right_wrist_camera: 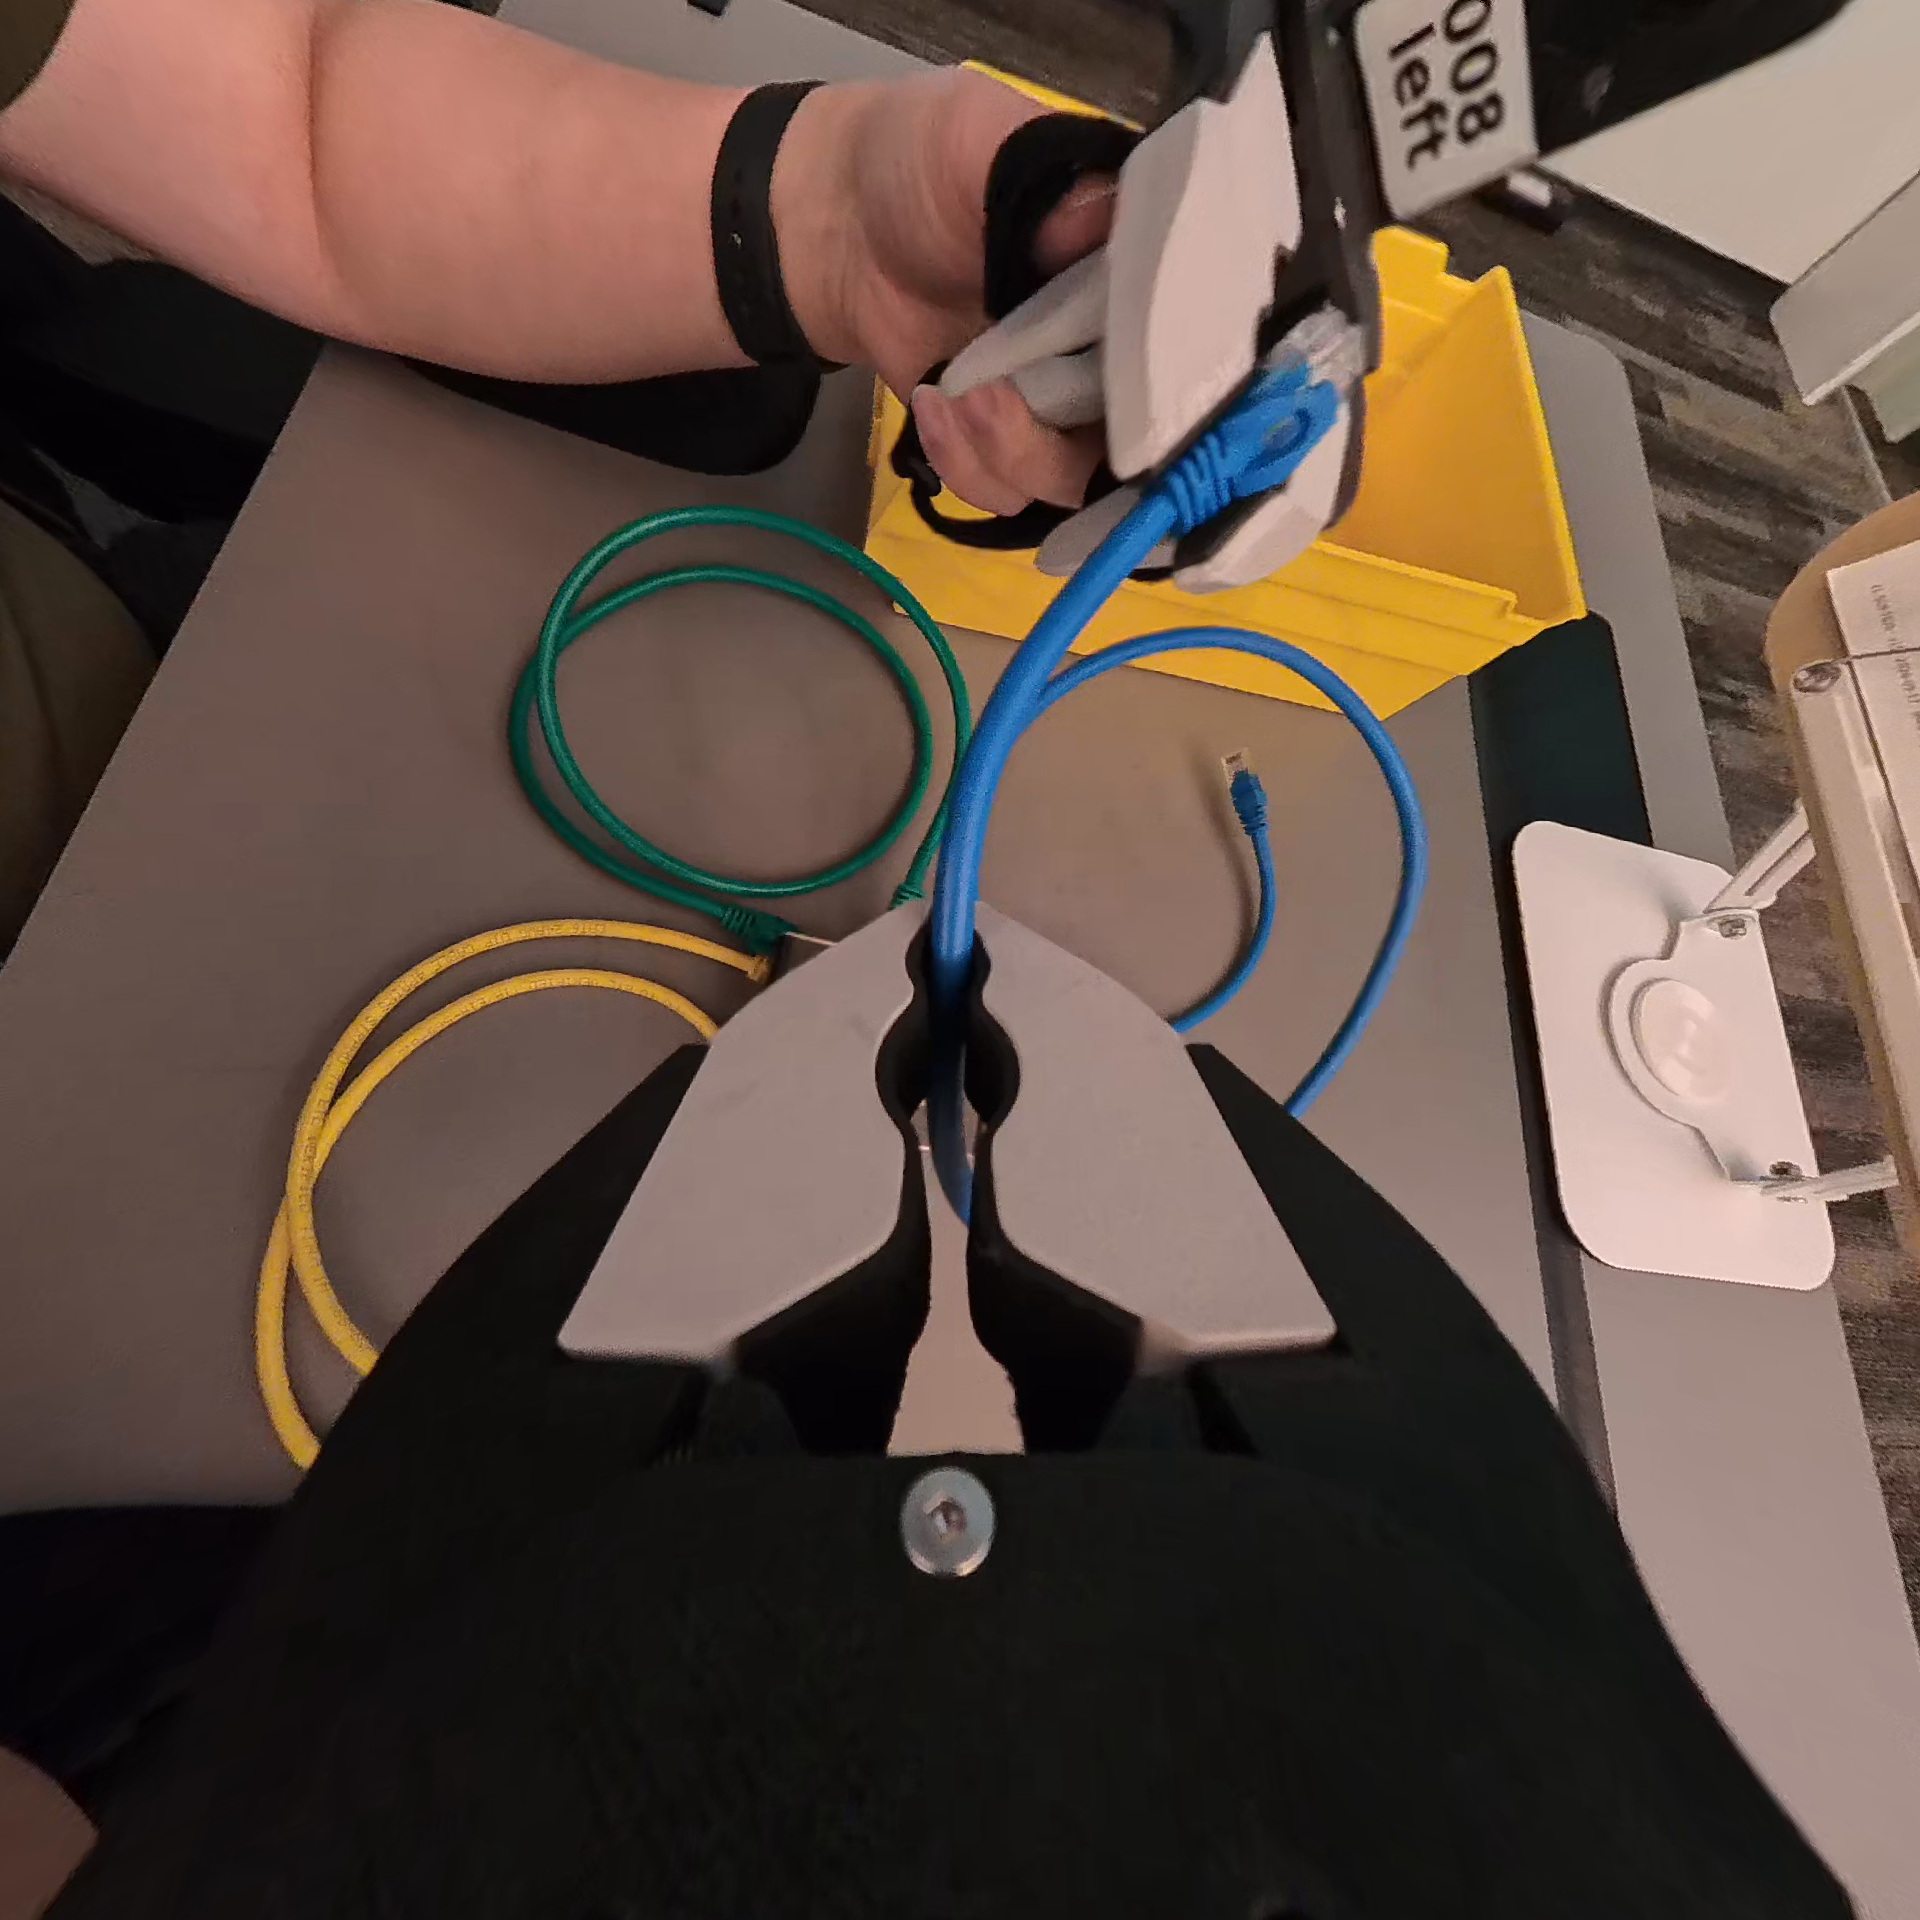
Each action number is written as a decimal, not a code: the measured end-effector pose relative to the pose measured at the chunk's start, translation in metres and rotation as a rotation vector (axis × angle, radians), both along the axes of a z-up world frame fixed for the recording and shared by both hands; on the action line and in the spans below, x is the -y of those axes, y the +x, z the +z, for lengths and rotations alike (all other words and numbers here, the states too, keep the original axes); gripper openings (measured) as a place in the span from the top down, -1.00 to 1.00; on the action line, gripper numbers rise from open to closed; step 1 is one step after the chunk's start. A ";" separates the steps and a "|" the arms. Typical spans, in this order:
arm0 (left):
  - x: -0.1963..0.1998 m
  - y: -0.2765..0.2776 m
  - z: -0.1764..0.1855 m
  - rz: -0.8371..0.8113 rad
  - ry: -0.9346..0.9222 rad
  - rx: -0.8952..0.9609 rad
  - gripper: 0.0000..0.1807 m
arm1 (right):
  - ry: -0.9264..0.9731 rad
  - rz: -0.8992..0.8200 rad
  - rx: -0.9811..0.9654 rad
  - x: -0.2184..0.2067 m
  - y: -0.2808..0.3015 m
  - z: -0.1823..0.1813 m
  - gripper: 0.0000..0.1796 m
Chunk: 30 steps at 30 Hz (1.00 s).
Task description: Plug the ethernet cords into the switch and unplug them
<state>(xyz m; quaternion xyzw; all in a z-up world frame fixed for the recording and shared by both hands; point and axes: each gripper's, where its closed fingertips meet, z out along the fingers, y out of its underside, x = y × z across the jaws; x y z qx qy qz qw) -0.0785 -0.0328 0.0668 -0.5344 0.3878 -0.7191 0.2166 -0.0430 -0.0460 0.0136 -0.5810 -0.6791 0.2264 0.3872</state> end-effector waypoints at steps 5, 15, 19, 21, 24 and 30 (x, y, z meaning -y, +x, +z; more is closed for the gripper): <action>-0.025 -0.005 0.009 0.205 -0.020 0.021 0.87 | 0.082 -0.199 -0.191 -0.037 0.003 0.032 0.79; -0.054 -0.028 0.022 0.408 -0.096 0.125 0.87 | -0.586 -0.196 -0.537 -0.002 -0.083 0.044 0.80; -0.045 -0.022 0.025 0.378 -0.064 0.120 0.88 | -0.620 -0.286 -0.878 -0.043 -0.074 0.052 0.66; -0.040 -0.016 0.022 0.361 -0.045 0.094 0.87 | -0.627 -0.253 -1.014 -0.048 -0.062 0.068 0.66; -0.034 -0.010 0.024 0.331 -0.036 0.106 0.87 | -0.629 -0.227 -1.053 -0.048 -0.055 0.073 0.89; -0.025 -0.010 0.025 0.315 0.069 0.044 0.87 | -0.654 -0.140 -1.035 -0.040 -0.056 0.075 0.94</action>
